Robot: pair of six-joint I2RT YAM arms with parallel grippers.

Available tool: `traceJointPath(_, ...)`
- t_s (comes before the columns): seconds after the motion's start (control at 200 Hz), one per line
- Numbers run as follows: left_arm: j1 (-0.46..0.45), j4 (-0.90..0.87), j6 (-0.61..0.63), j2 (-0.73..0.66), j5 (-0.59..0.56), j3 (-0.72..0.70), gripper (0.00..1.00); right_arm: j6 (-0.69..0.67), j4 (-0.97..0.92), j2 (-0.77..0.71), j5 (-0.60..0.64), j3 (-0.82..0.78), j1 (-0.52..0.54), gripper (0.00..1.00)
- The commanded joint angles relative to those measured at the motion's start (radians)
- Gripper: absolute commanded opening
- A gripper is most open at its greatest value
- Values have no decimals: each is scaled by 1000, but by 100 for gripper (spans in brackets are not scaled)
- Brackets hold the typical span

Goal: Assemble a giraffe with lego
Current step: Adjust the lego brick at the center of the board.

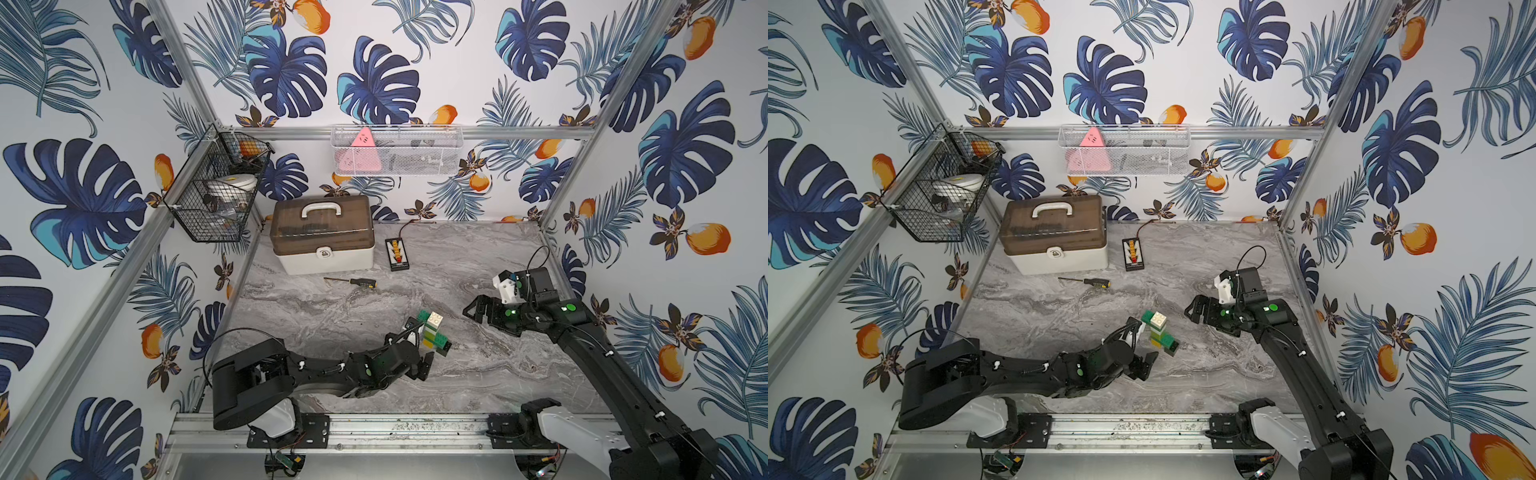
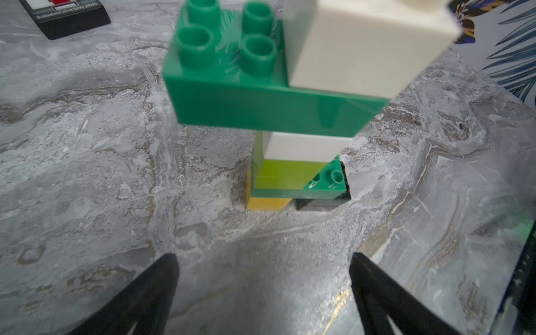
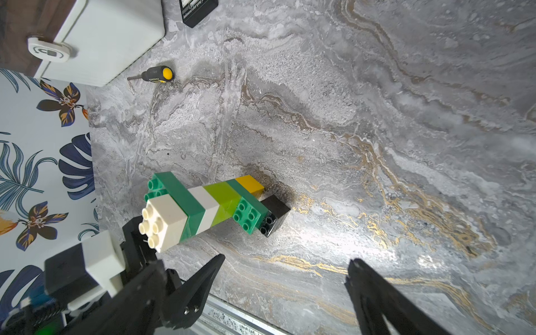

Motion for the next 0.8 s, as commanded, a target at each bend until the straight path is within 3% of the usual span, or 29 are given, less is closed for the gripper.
traceJointPath(0.0,-3,239,8,35,-58,-19,94,-21,-11,-10,-3,-5,1,100)
traceJointPath(0.165,-7,365,14,92,-64,-39,91,-37,-33,-14,11,6,1,100)
traceJointPath(0.796,-10,578,37,197,-59,-52,72,-3,-52,-83,28,-33,2,100)
